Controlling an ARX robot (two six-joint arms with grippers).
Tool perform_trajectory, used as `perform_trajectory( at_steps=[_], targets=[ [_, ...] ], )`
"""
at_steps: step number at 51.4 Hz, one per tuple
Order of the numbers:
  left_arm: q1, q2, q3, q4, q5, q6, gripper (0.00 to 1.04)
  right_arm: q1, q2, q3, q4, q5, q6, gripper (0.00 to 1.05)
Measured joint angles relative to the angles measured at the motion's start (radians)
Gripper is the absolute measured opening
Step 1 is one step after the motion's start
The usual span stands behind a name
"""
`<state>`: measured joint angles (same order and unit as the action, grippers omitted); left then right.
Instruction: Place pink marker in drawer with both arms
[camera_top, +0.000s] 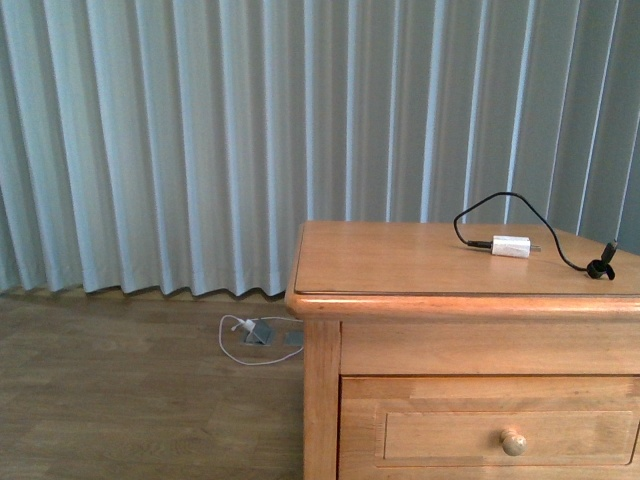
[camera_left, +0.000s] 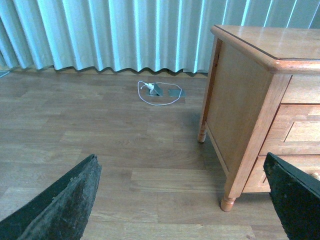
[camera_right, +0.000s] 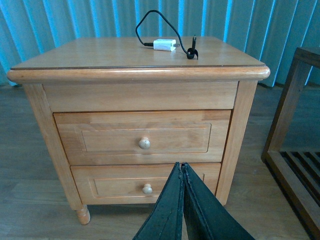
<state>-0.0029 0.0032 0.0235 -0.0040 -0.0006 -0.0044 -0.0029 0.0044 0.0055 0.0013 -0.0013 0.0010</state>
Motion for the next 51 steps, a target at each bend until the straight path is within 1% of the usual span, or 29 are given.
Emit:
perform_trajectory(
  at_steps=[7, 8, 18, 27, 31, 32, 36, 51],
  targets=[
    [0.000, 0.000, 0.000, 0.000, 0.000, 0.000, 0.99, 0.000, 0.000, 0.000, 0.000, 0.000, 0.000, 0.02],
    [0.000, 0.000, 0.000, 0.000, 0.000, 0.000, 0.99, 0.000, 0.000, 0.000, 0.000, 0.000, -0.001, 0.04],
    [0.000, 0.000, 0.000, 0.000, 0.000, 0.000, 0.99, 0.000, 0.000, 0.000, 0.000, 0.000, -0.001, 0.40],
    [0.000, 0.000, 0.000, 0.000, 0.000, 0.000, 0.99, 0.000, 0.000, 0.000, 0.000, 0.000, -0.001, 0.84],
    [0.000, 0.000, 0.000, 0.000, 0.000, 0.000, 0.99, 0.000, 0.000, 0.000, 0.000, 0.000, -0.001, 0.97],
    [0.000, 0.000, 0.000, 0.000, 0.000, 0.000, 0.99, 0.000, 0.000, 0.000, 0.000, 0.000, 0.000, 0.98],
    [0.000, 0.000, 0.000, 0.000, 0.000, 0.000, 0.99, 0.000, 0.000, 0.000, 0.000, 0.000, 0.000, 0.96],
    [0.000, 0.000, 0.000, 0.000, 0.000, 0.000, 0.99, 0.000, 0.000, 0.000, 0.000, 0.000, 0.000, 0.96]
  ],
)
